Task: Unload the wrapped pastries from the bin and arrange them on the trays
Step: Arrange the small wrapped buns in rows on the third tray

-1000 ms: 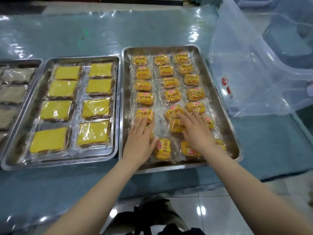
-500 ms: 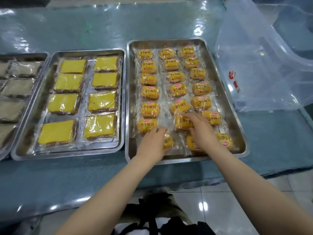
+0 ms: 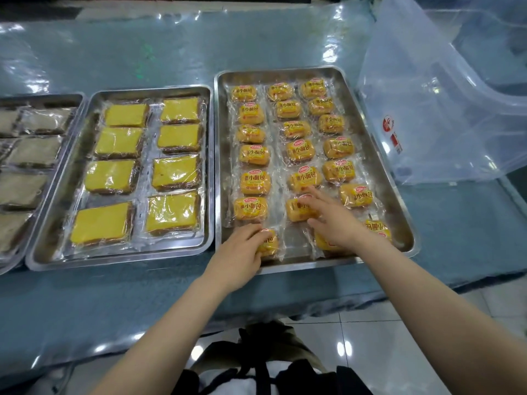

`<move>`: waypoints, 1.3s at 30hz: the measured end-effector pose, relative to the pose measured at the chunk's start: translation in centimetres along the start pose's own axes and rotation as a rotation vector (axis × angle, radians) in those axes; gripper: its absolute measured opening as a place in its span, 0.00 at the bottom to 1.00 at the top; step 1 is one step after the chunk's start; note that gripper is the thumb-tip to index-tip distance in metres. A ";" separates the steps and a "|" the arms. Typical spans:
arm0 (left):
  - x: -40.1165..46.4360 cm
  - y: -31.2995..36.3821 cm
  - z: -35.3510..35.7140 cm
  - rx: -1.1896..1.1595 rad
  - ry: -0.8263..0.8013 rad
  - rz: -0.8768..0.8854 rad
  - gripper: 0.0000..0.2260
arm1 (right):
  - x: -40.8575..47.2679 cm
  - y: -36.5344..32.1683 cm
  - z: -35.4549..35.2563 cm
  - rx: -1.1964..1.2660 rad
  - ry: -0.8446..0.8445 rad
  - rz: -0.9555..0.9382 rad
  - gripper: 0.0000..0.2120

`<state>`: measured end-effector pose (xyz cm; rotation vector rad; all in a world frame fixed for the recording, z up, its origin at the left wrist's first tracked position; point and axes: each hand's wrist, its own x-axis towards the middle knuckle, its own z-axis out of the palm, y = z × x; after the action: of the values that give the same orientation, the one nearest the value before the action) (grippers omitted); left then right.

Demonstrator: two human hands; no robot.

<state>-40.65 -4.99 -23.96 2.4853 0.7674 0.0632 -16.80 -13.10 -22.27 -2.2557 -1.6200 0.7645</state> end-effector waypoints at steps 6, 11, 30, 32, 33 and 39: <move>-0.3 -0.2 0.5 0.081 0.058 0.052 0.19 | -3.9 1.3 -1.8 0.013 0.199 0.164 0.09; -0.5 -0.1 0.9 0.165 0.125 0.059 0.19 | -5.8 1.0 -0.5 -0.292 0.058 0.186 0.25; -0.3 -0.2 1.1 0.221 0.116 0.050 0.20 | -4.5 -2.1 0.7 0.312 0.353 0.493 0.38; -0.3 -0.2 1.1 0.214 0.114 0.044 0.20 | -4.7 -2.1 1.3 0.133 0.341 0.490 0.36; -0.3 -0.2 1.1 0.214 0.114 0.044 0.20 | -4.9 -2.1 1.4 0.047 0.365 0.470 0.32; -0.2 -0.2 1.1 0.208 0.107 0.043 0.20 | -4.8 -2.4 1.3 -0.246 0.207 0.025 0.32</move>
<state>-40.72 -5.50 -24.93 2.7147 0.8004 0.1387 -20.58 -16.88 -20.84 -2.4311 -1.6653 0.3362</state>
